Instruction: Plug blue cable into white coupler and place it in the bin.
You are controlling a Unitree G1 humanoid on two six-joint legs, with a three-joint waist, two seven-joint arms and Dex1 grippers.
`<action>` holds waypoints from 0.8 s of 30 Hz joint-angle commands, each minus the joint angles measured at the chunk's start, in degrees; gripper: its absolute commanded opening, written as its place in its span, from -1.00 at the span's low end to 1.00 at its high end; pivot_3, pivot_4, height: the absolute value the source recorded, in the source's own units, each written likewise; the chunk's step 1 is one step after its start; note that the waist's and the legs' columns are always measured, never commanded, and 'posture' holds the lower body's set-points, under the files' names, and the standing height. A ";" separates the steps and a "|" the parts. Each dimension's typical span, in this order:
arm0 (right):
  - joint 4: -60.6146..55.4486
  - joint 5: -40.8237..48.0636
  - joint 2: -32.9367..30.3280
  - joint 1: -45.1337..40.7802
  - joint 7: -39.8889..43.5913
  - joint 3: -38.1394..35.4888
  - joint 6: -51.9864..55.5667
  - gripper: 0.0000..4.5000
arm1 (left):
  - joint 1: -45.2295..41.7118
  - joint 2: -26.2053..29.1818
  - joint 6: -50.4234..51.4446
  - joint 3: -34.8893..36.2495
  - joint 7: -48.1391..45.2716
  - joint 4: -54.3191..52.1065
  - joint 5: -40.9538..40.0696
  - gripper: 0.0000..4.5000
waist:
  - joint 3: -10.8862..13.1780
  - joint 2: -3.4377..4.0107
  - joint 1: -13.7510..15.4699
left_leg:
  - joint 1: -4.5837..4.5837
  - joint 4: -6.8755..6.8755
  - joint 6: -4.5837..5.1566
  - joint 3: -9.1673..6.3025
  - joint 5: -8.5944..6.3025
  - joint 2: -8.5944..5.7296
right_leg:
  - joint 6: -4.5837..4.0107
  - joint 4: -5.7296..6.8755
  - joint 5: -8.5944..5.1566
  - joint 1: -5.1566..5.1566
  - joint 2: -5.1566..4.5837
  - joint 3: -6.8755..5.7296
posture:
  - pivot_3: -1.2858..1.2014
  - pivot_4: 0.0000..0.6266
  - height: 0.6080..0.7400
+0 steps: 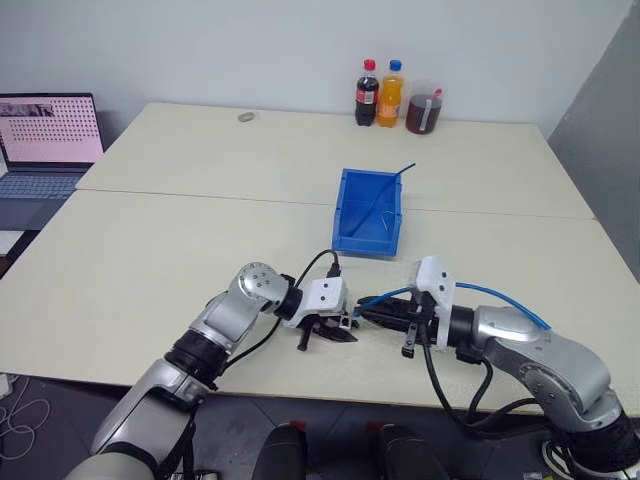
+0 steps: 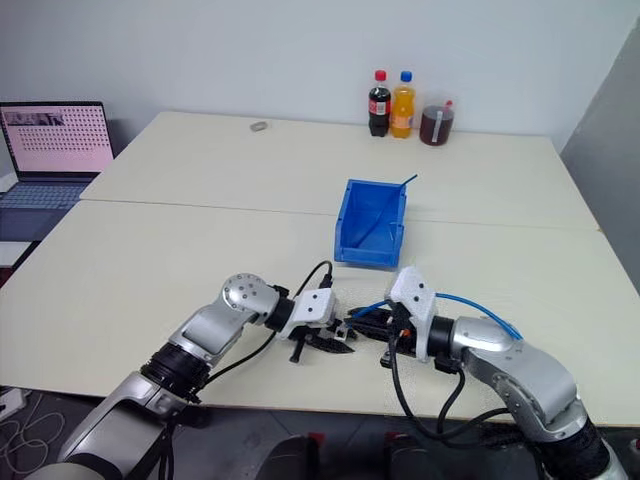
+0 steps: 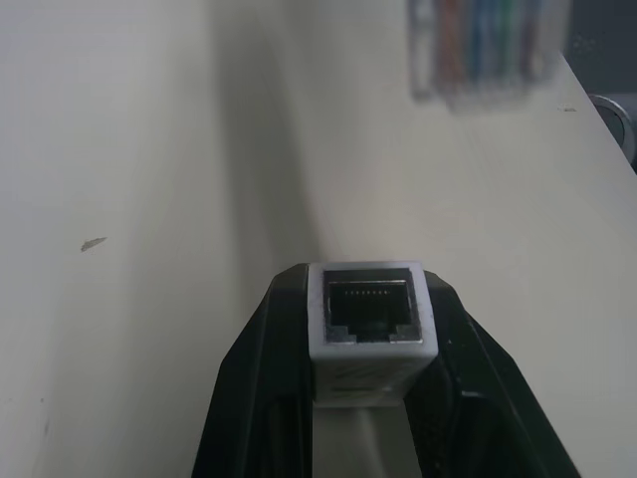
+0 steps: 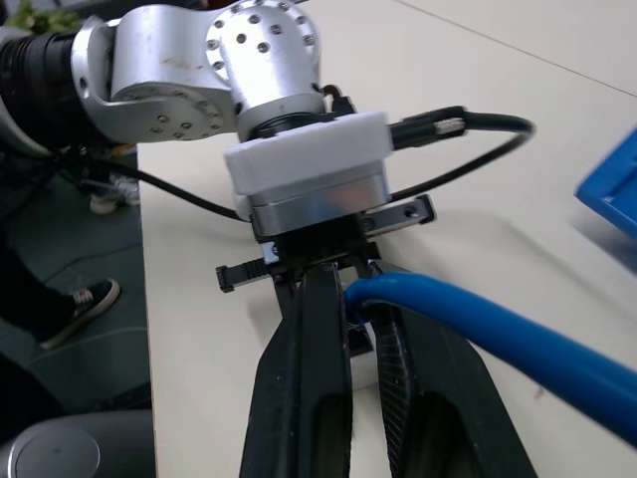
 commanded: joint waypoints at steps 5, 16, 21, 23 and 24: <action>4.10 -6.75 0.33 -3.83 2.67 5.29 -3.01 -0.97 | 0.83 -0.30 0.62 -1.37 -0.28 1.86 2.58 -0.64 | -0.02 0.00 0.07 | 0.00 0.01 0.01 -0.01 0.01 0.01 | -0.01 0.01 0.01 0.01 0.00 -0.02 | 0.03 -0.52 1.00; 5.79 -9.20 0.07 -5.27 4.55 5.61 -2.11 -0.97 | 1.61 -0.15 0.97 -1.63 -0.23 1.15 2.75 -0.64 | -0.02 0.00 0.05 | 0.01 0.01 0.01 0.00 0.01 0.01 | -0.06 0.02 0.04 0.02 0.00 -0.01 | 0.03 -0.52 1.00; 4.67 -10.20 -0.69 -6.76 5.51 6.73 -0.15 -0.97 | 1.54 -0.14 1.59 -1.68 0.21 1.24 3.03 -0.64 | -0.03 0.00 0.05 | 0.01 0.01 0.01 -0.01 0.01 0.01 | -0.06 0.02 0.04 0.02 0.00 -0.01 | 0.03 -0.52 1.00; 4.17 -10.77 -1.11 -8.11 6.12 7.77 1.11 -0.97 | 1.52 -0.13 1.74 -1.73 0.33 1.24 3.15 -0.64 | -0.03 0.01 0.05 | 0.02 0.01 0.01 0.00 0.01 0.01 | -0.07 0.02 0.04 0.02 0.00 -0.01 | 0.03 -0.52 1.00; 4.08 -11.12 -1.35 -8.79 6.40 8.40 1.53 -0.97 | 1.52 -0.18 1.83 -1.76 0.40 1.27 3.18 -0.64 | -0.03 0.01 0.06 | 0.02 0.01 0.01 -0.01 0.01 0.01 | -0.07 0.02 0.04 0.02 0.00 -0.02 | 0.03 -0.52 1.00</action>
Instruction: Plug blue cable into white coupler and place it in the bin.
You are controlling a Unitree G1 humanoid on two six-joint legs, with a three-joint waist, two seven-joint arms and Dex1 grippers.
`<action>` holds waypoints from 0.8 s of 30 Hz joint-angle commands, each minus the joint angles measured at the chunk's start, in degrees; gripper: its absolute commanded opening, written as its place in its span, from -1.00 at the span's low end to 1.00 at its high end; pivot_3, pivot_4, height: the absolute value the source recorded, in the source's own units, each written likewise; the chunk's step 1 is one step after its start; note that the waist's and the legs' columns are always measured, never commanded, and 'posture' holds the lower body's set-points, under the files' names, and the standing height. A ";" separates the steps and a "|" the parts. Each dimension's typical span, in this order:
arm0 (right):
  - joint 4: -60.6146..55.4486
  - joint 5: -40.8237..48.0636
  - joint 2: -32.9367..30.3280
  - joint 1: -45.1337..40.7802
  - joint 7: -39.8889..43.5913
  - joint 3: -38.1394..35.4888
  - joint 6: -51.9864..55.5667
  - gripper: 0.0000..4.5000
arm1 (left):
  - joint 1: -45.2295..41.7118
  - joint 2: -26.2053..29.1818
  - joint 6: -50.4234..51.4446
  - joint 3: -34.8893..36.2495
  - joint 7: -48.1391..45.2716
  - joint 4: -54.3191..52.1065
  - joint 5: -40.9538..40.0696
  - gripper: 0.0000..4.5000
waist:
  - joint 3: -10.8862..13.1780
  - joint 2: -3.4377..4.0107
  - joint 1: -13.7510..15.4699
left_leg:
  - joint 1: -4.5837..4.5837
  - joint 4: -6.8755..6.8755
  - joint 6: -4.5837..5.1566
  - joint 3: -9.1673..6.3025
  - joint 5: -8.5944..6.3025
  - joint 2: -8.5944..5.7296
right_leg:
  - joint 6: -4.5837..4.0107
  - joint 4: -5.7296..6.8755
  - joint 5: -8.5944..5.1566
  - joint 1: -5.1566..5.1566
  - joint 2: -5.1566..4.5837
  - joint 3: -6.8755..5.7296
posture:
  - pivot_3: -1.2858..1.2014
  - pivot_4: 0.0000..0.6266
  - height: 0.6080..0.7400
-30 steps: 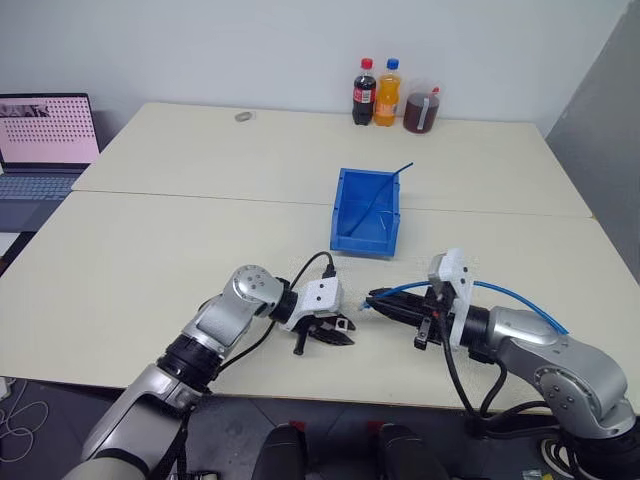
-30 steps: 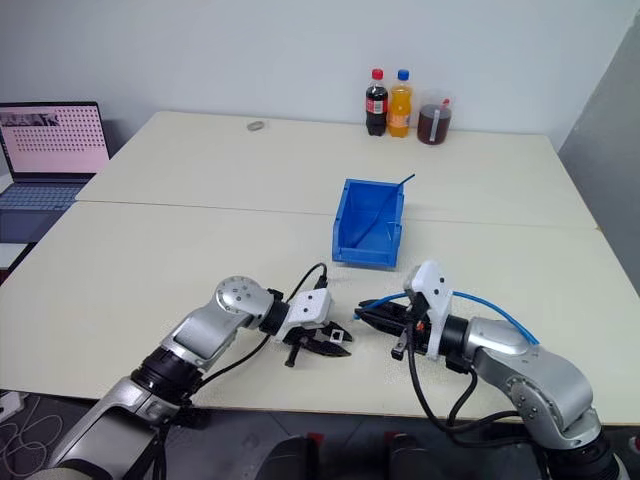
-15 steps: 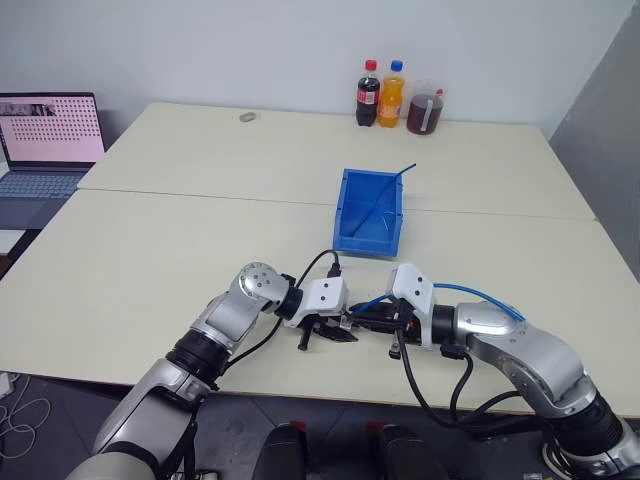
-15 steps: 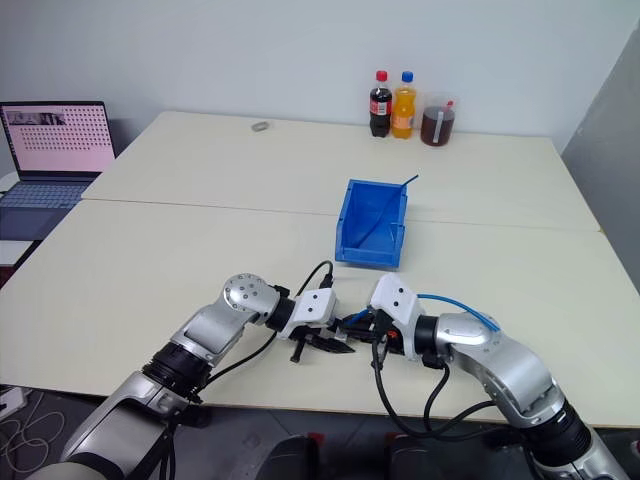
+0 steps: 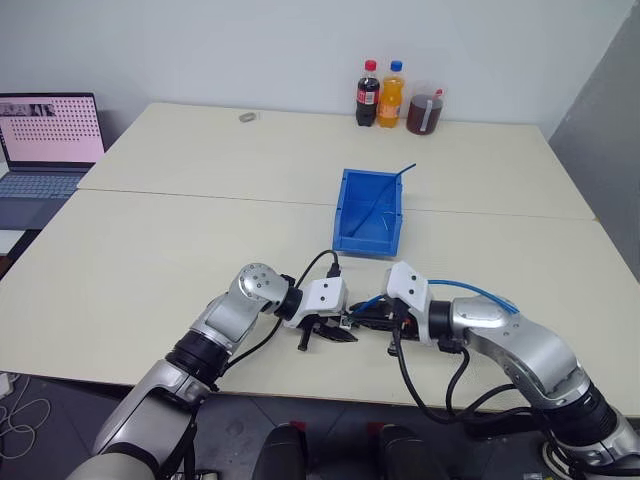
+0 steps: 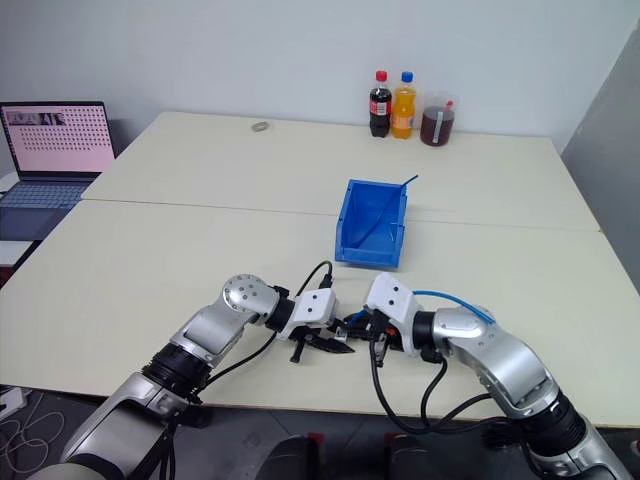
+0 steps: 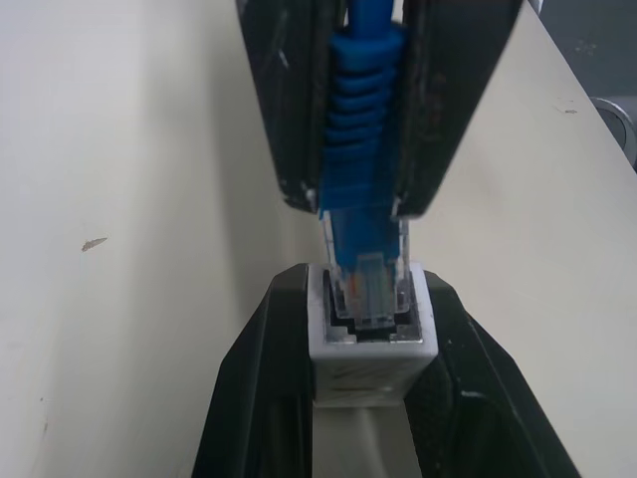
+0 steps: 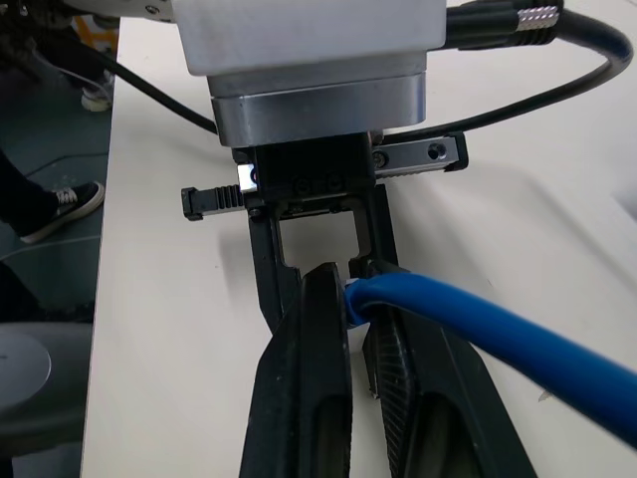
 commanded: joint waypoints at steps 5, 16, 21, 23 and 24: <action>-2.18 -3.47 -2.76 -5.51 3.37 5.03 3.77 -0.97 | 1.19 -0.17 2.18 -1.99 0.60 1.26 3.28 -0.64 | -0.02 0.01 0.01 | 0.00 0.01 0.00 0.01 0.00 0.00 | 0.00 0.00 0.00 0.00 0.00 0.01 | 0.03 -0.52 1.00; 2.37 -6.80 -0.64 -10.56 6.73 11.38 5.26 -0.97 | 1.38 -0.34 3.08 -2.04 1.08 0.94 3.82 -0.64 | -0.44 0.05 -0.04 | 0.05 0.01 0.00 0.01 0.00 0.01 | -0.01 0.00 0.00 0.02 0.00 0.00 | 0.03 -0.52 1.00; 6.55 -8.32 0.12 -9.19 8.64 13.56 3.95 -0.98 | 1.90 -0.44 3.65 -1.93 1.25 0.05 3.96 -0.64 | -0.91 -0.04 -0.16 | 0.23 -0.02 0.00 0.03 0.00 0.03 | -0.01 0.01 -0.02 0.15 0.01 0.02 | 0.03 -0.52 1.00; 8.37 -9.53 -0.08 -7.62 9.06 14.76 2.71 -0.98 | 2.18 -0.33 4.01 -1.85 1.23 -0.41 3.96 -0.64 | -1.04 -0.10 -0.18 | 0.40 -0.05 0.01 0.05 0.00 0.04 | 0.03 0.01 -0.07 0.30 0.01 0.03 | 0.03 -0.52 1.00; 9.05 -10.20 -0.04 -6.80 9.15 15.21 2.11 -0.98 | 2.31 -0.27 4.23 -1.78 1.25 -0.64 3.95 -0.64 | -1.09 -0.14 -0.18 | 0.49 -0.06 0.01 0.05 -0.01 0.05 | 0.00 0.00 -0.09 0.39 0.01 0.03 | 0.03 -0.52 1.00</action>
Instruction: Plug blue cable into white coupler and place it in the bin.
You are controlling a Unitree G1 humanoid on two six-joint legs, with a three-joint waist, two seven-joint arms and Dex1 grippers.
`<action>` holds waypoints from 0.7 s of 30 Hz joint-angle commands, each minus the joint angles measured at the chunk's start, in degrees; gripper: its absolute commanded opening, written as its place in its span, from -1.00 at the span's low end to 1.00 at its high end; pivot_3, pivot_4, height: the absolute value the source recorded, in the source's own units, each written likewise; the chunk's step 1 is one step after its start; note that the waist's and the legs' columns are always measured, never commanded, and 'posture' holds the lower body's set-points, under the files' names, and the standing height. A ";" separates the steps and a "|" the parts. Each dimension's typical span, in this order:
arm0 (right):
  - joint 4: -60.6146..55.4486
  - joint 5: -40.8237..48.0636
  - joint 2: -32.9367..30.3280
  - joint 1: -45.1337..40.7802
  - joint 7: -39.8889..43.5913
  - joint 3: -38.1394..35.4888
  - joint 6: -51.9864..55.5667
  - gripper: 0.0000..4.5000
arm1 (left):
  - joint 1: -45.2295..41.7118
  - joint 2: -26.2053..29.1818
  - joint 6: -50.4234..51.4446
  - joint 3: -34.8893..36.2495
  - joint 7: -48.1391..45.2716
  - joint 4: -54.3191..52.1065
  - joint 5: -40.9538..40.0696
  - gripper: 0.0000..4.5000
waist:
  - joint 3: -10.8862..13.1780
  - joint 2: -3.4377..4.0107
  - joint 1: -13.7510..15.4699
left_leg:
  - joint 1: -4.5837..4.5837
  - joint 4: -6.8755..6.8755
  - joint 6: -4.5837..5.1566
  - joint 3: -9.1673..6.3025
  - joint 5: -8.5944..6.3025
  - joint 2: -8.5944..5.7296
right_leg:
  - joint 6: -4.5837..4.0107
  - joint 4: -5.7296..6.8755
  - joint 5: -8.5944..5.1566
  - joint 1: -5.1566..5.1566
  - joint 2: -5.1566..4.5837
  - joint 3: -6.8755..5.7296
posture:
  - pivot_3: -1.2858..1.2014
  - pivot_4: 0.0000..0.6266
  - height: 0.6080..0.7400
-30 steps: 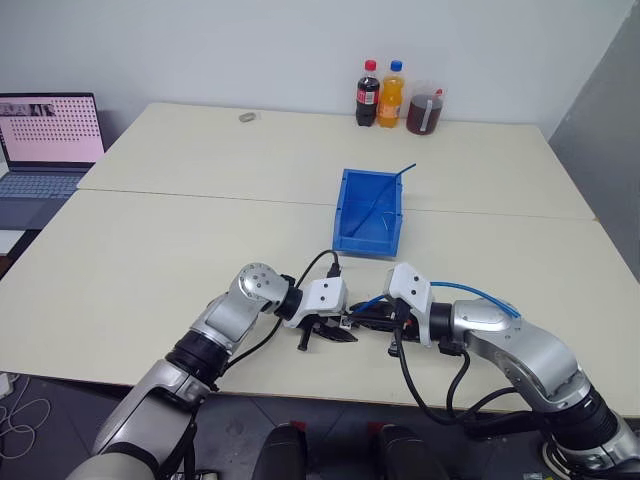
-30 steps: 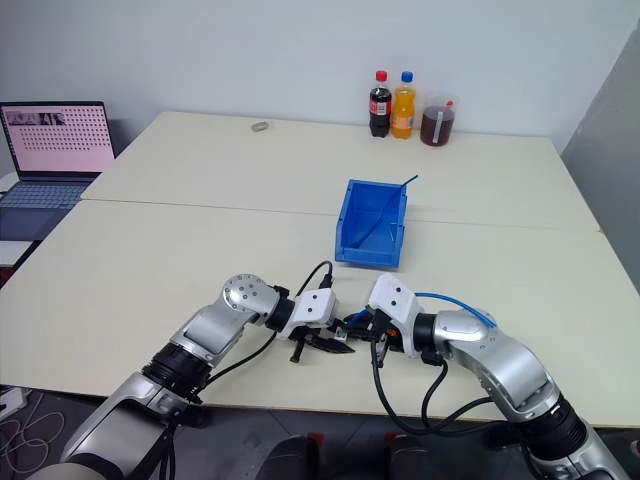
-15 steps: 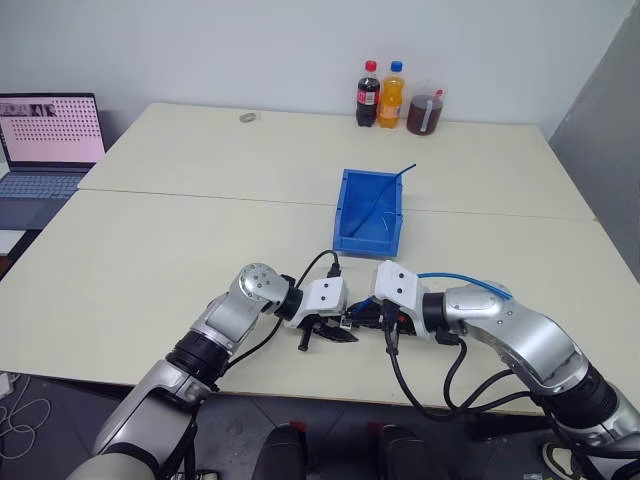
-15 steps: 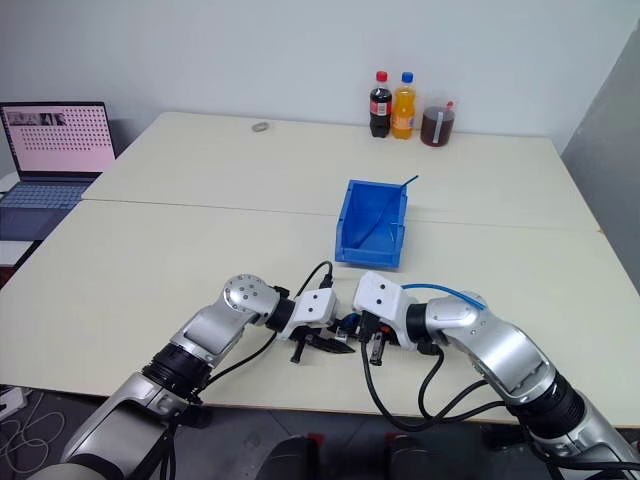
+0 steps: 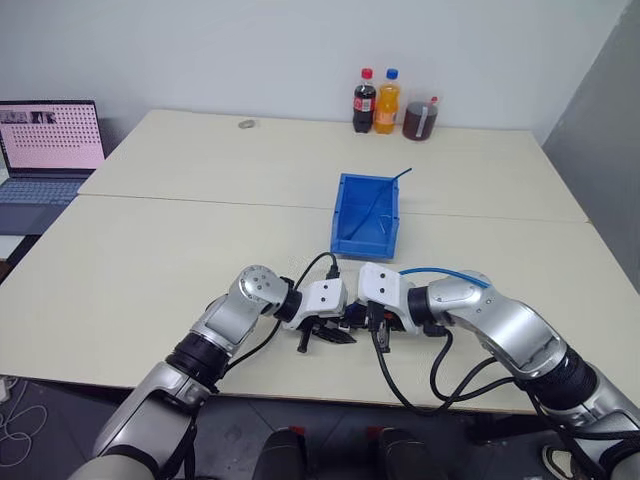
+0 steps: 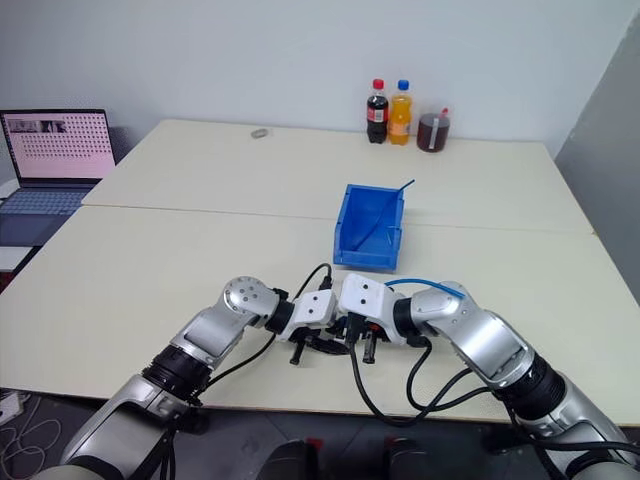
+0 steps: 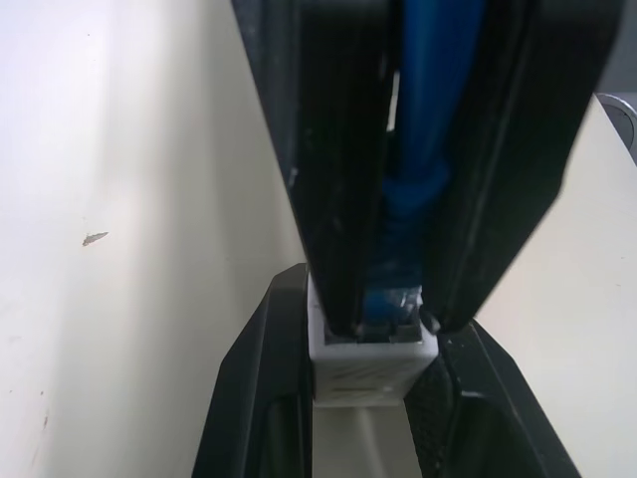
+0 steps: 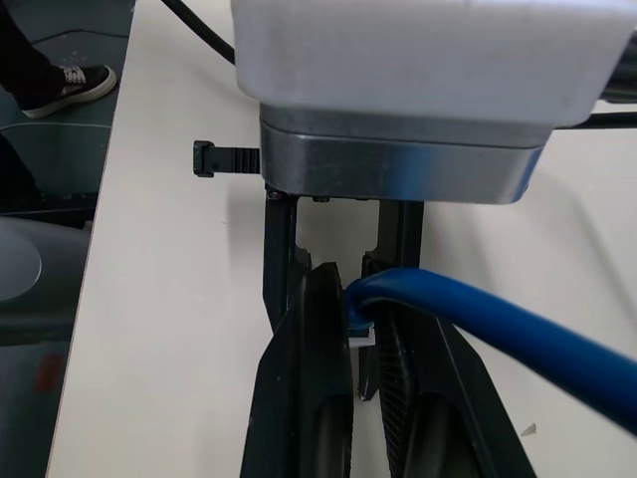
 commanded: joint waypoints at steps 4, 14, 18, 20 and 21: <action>4.18 -3.01 0.82 4.87 1.73 5.15 -2.14 -0.98 | 1.87 0.19 1.57 -1.56 0.62 -0.56 2.47 -0.64 | -0.43 -0.15 -0.05 | 0.50 -0.12 0.01 0.03 -0.02 0.02 | -0.15 -0.03 -0.26 0.41 -0.01 0.00 | 0.03 -0.52 1.00; -1.12 -0.19 1.75 4.81 -0.15 -6.22 -3.15 -0.98 | 5.63 0.35 0.04 7.07 4.69 -2.52 -3.16 0.02 | -0.28 -0.10 -0.07 | 0.40 -0.11 0.01 0.02 -0.02 0.05 | -0.12 0.00 -0.24 0.32 -0.01 0.01 | 0.03 -0.52 1.00; -3.82 1.50 2.13 5.26 -0.99 -8.65 -1.84 -0.98 | 9.52 1.71 2.08 10.54 4.77 -8.19 -7.04 0.36 | -0.19 -0.08 -0.12 | 0.14 -0.14 0.01 0.03 -0.02 0.05 | -0.04 0.03 -0.19 0.05 -0.01 0.01 | 0.03 -0.52 1.00; -5.19 2.48 2.27 5.28 -1.30 -10.25 -0.92 -0.98 | 11.33 2.35 3.40 12.68 5.87 -11.57 -8.59 0.57 | -0.16 -0.07 -0.09 | -0.12 -0.15 0.01 0.01 -0.02 0.05 | -0.11 0.05 -0.17 -0.20 -0.01 -0.01 | 0.03 -0.52 1.00; -5.99 3.39 2.17 5.11 -1.45 -11.71 -0.28 -0.98 | 12.05 2.58 4.79 14.36 7.04 -13.35 -9.62 0.67 | -0.12 -0.05 -0.04 | -0.30 -0.15 0.00 0.00 -0.02 0.05 | -0.30 0.07 -0.06 -0.39 0.00 -0.02 | 0.03 -0.52 1.00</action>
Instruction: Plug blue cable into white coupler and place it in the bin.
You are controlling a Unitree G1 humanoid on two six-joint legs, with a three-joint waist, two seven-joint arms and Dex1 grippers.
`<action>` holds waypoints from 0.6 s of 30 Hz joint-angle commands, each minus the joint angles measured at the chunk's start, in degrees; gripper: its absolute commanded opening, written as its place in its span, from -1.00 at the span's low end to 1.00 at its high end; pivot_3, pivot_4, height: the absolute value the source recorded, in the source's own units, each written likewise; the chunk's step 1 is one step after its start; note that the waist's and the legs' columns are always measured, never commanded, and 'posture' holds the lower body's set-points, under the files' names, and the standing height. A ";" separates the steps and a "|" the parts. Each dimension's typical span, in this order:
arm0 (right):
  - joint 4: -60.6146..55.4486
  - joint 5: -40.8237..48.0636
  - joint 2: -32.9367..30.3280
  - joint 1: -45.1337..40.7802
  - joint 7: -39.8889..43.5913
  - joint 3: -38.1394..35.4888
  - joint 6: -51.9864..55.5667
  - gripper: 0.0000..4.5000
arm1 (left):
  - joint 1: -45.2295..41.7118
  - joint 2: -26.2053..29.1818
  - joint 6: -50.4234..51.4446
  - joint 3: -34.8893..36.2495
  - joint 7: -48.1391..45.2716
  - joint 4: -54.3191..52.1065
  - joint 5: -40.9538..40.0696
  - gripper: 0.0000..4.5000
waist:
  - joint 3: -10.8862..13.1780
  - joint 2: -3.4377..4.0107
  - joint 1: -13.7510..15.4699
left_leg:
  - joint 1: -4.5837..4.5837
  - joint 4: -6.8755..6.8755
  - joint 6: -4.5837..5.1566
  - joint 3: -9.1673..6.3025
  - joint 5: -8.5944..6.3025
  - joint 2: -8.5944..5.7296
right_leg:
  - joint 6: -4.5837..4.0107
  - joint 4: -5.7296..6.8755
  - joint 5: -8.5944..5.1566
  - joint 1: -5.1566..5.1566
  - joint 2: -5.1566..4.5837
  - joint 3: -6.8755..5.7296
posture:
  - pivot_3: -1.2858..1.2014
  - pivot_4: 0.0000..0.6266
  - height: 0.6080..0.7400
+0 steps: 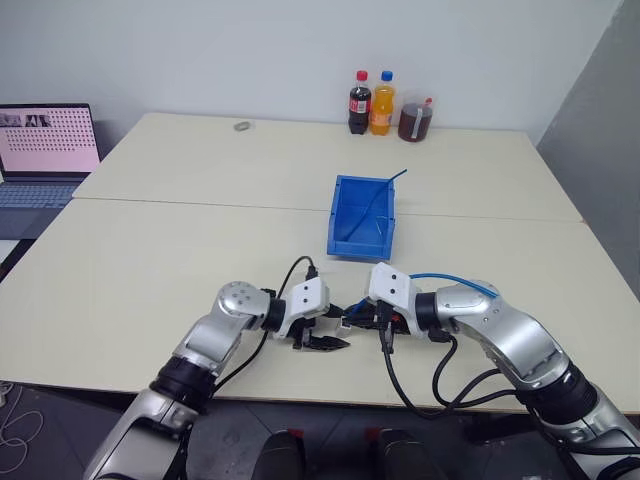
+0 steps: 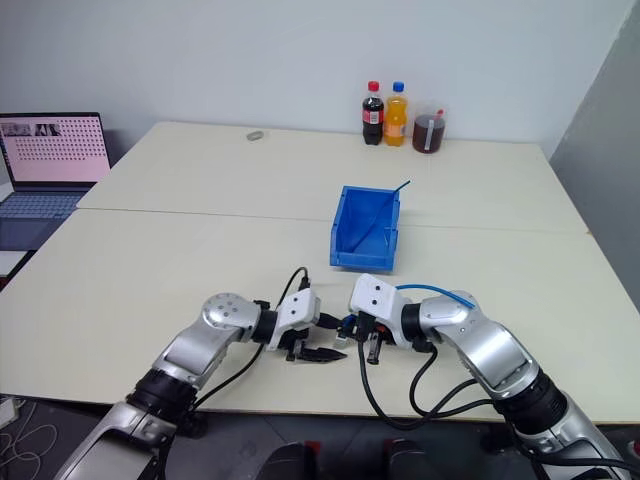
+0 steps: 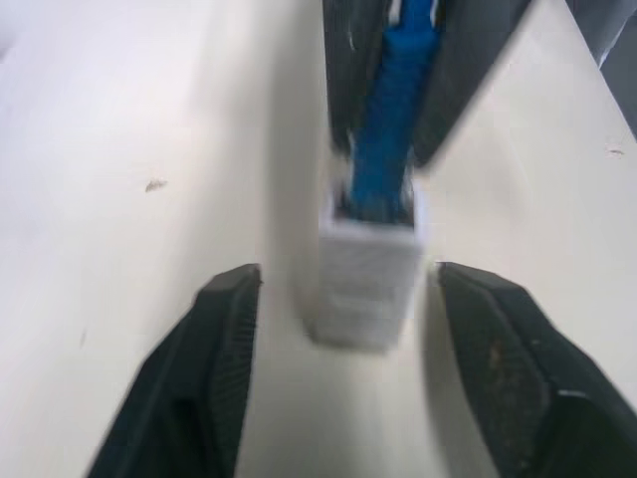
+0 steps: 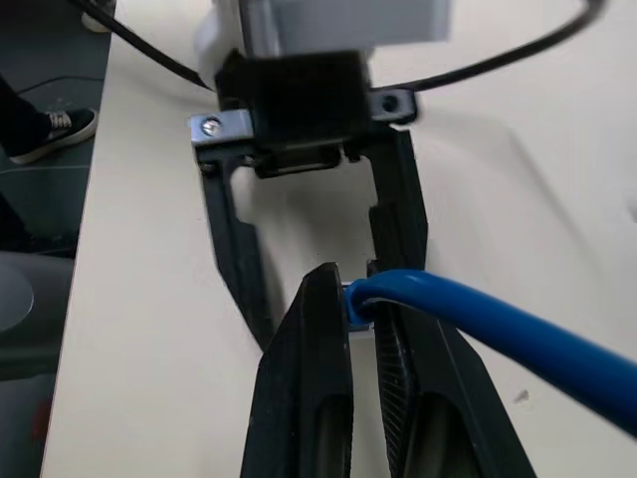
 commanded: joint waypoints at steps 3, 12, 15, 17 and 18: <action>-5.77 6.29 -1.10 -2.26 -0.39 -10.38 3.83 -0.98 | 2.41 1.38 4.54 9.50 7.84 -10.64 -4.36 0.95 | 0.30 -0.03 0.11 | -0.20 0.03 0.00 -0.08 0.00 -0.02 | 0.00 -0.01 0.01 -0.11 -0.01 -0.06 | 0.03 -0.52 1.00; 14.52 9.83 3.83 -17.86 -5.90 -22.36 3.64 -0.98 | -2.46 -2.40 14.16 14.41 27.17 -16.53 -0.02 1.00 | 0.47 -0.01 0.06 | -0.18 0.07 0.00 -0.05 0.01 -0.05 | 0.15 -0.06 0.10 -0.08 -0.01 -0.03 | 0.03 -0.52 1.00; 28.04 7.13 7.51 -25.10 -6.93 -20.99 -0.63 -0.98 | -4.38 -3.26 14.96 13.90 29.99 -16.06 1.12 1.00 | 0.60 0.04 -0.23 | -0.18 0.06 0.00 0.03 0.01 -0.04 | 0.14 -0.06 0.12 -0.12 0.00 0.03 | 0.03 -0.52 1.00; 37.26 4.77 9.19 -29.18 -7.01 -19.88 -3.71 -0.98 | -5.30 -3.54 14.85 13.43 30.40 -15.76 1.34 1.00 | 0.64 0.07 -0.39 | -0.17 0.03 0.00 0.06 0.01 -0.04 | 0.12 -0.06 0.12 -0.13 0.01 0.04 | 0.03 -0.52 1.00; 41.98 3.75 9.77 -31.37 -6.86 -19.58 -5.02 -0.98 | -5.66 -3.64 15.11 13.23 30.25 -15.77 1.05 1.00 | 0.64 0.07 -0.31 | -0.19 0.02 0.00 0.06 0.01 -0.04 | 0.12 -0.07 0.13 -0.15 0.01 0.03 | 0.03 -0.52 1.00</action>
